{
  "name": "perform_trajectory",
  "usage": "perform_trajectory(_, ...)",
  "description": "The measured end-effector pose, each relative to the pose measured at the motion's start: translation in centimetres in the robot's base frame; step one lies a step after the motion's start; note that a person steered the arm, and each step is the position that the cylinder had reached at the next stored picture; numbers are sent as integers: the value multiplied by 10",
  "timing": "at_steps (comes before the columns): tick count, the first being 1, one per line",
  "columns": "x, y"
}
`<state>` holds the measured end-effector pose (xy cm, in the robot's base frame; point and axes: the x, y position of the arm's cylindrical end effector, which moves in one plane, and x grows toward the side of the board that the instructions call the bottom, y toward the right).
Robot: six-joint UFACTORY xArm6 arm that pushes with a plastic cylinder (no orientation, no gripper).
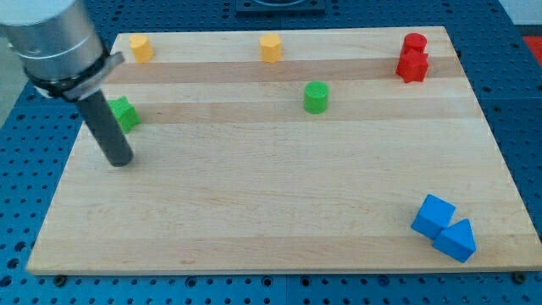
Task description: Touch the left side of green star
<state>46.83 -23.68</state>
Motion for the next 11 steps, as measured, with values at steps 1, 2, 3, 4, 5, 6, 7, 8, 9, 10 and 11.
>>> perform_trajectory(1,-35,-50)
perform_trajectory(2,-35,-66)
perform_trajectory(3,-56,-68)
perform_trajectory(4,-72,-65)
perform_trajectory(5,-73,-58)
perform_trajectory(6,-73,-36)
perform_trajectory(7,-73,-33)
perform_trajectory(8,-73,-33)
perform_trajectory(9,-73,-29)
perform_trajectory(10,-73,-16)
perform_trajectory(11,-73,-16)
